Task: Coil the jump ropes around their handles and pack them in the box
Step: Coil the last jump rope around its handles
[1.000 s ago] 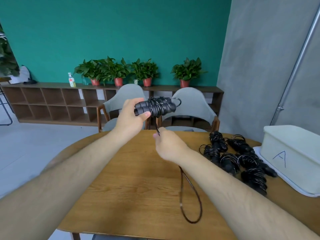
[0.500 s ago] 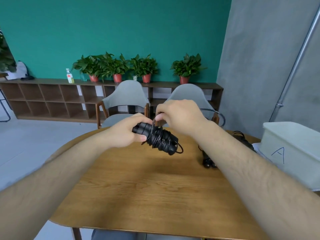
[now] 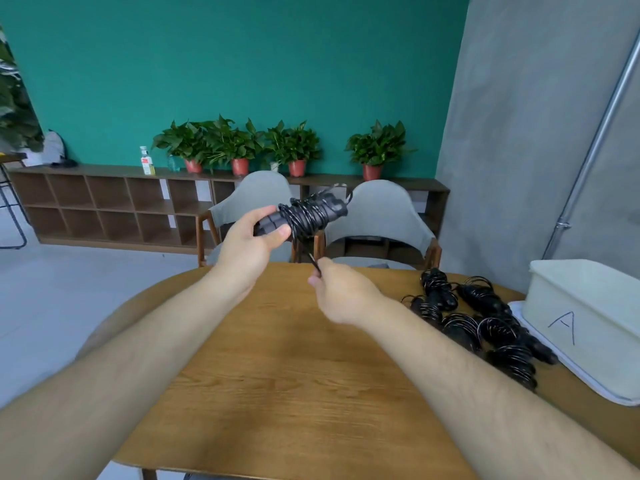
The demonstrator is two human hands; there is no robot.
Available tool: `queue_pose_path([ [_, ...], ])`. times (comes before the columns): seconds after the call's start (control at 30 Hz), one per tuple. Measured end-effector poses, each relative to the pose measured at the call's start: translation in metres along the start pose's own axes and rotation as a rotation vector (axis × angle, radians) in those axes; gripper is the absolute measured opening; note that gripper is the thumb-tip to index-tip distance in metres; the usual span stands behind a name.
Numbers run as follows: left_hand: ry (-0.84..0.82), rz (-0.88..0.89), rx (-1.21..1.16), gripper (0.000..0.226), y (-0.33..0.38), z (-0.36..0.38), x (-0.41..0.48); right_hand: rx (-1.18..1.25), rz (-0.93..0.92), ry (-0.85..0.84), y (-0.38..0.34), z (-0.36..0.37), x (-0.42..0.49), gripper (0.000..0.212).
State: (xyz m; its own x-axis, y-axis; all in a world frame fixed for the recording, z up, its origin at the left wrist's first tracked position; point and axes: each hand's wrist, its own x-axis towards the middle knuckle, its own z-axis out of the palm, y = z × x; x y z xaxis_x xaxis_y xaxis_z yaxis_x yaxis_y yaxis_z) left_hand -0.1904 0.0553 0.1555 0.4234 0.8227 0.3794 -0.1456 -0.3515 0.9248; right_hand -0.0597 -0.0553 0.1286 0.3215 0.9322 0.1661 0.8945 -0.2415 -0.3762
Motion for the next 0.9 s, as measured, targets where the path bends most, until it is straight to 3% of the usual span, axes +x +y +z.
queue_pose_path([
  [0.13, 0.096, 0.078, 0.312, 0.054, -0.014, 0.012, -0.010, 0.042, -0.054, 0.078, -0.023, 0.007, -0.010, 0.037],
  [0.27, 0.126, 0.145, 0.366, 0.056, -0.026, 0.021, -0.017, -0.004, -0.173, 0.297, -0.031, 0.009, -0.012, 0.035],
  [0.33, 0.143, 0.121, 0.326, 0.055, -0.025, 0.024, -0.019, 0.118, -0.248, 0.466, -0.027, 0.008, -0.013, 0.027],
  [0.43, 0.150, 0.062, 0.178, 0.056, -0.022, 0.027, -0.020, 0.462, -0.210, 0.618, -0.022, 0.005, -0.015, 0.011],
  [0.57, 0.125, -0.049, -0.075, 0.064, -0.020, 0.032, -0.021, 0.844, -0.139, 0.639, -0.020, -0.002, -0.017, 0.007],
  [0.7, 0.064, -0.144, -0.139, 0.091, -0.025, 0.033, -0.019, 0.953, -0.149, 0.596, -0.017, 0.000, -0.018, 0.007],
  [0.73, 0.023, -0.162, -0.144, 0.085, -0.027, 0.035, -0.020, 0.967, -0.141, 0.595, -0.016, 0.000, -0.018, 0.008],
  [0.83, -0.080, -0.139, -0.150, 0.040, -0.028, 0.043, -0.028, 0.985, -0.130, 0.584, -0.011, 0.000, -0.017, 0.014],
  [0.9, -0.123, -0.132, -0.155, 0.027, -0.030, 0.044, -0.031, 0.944, -0.145, 0.550, -0.008, 0.000, -0.015, 0.017],
])
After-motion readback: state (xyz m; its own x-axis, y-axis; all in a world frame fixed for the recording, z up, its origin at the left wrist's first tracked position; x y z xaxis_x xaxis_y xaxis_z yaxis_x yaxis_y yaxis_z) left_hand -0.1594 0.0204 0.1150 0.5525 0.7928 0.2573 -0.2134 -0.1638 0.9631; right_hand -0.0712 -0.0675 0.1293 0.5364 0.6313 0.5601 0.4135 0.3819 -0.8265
